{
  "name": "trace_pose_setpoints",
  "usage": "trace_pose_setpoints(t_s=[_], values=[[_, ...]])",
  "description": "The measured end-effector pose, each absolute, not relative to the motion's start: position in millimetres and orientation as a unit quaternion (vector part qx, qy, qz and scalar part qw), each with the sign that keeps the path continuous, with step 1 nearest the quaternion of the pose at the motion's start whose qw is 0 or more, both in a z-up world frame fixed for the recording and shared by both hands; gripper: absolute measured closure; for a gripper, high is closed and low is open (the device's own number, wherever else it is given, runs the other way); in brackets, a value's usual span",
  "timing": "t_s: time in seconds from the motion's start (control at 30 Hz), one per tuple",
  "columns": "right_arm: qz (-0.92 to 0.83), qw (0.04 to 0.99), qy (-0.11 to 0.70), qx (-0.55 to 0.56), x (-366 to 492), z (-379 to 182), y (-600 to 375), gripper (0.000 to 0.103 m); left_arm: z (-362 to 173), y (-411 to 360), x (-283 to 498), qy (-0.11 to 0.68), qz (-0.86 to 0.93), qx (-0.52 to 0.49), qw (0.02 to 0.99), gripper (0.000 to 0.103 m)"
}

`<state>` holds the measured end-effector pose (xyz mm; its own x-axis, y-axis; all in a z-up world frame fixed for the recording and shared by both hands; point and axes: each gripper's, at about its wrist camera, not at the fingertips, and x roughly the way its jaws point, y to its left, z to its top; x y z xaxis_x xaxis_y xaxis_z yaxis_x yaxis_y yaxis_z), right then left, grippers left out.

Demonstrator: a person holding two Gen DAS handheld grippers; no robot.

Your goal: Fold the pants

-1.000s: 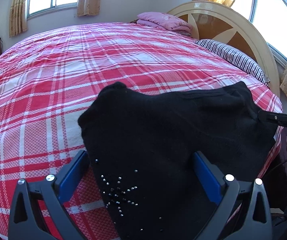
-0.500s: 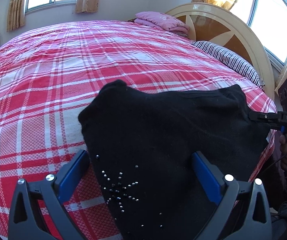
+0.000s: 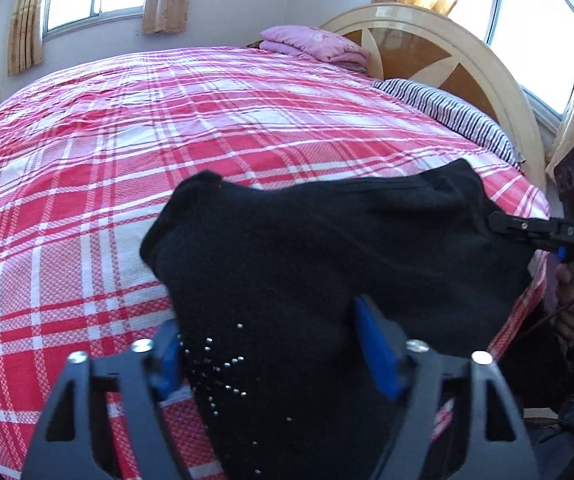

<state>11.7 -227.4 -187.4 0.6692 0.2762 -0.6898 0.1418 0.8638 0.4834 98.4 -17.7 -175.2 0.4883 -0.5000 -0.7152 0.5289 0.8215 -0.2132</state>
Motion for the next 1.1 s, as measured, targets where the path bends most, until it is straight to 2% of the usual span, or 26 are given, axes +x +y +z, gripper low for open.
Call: trace_pose_setpoints(t_s=[0.1,0.27,0.33,0.37,0.7,1.1], values=[[0.036,0.879,0.400,0.257,10.9,-185.0,-226.2,0.076,-171.4,-21.4,94.2,0.407,-0.309,0.021,0.859,0.059],[0.046,0.887,0.391,0.240,11.3,-169.8,-219.4,0.077,-161.2,-16.5,94.3,0.405,-0.312,0.006,0.860,0.072],[0.053,0.891,0.388,0.229,15.8,-160.5,-214.6,0.077,-153.3,-11.8,94.5,0.398,-0.310,-0.002,0.863,0.080],[0.056,0.893,0.387,0.224,18.6,-157.4,-213.1,0.077,-149.6,-9.1,95.7,0.394,-0.308,-0.005,0.866,0.088],[0.104,0.901,0.388,0.165,94.5,-122.6,-167.9,0.078,-128.7,26.6,115.0,0.375,-0.291,-0.036,0.879,0.092],[0.188,0.893,0.388,0.129,208.5,-96.6,-88.5,0.078,-91.4,124.0,147.5,0.321,-0.188,-0.095,0.923,0.092]])
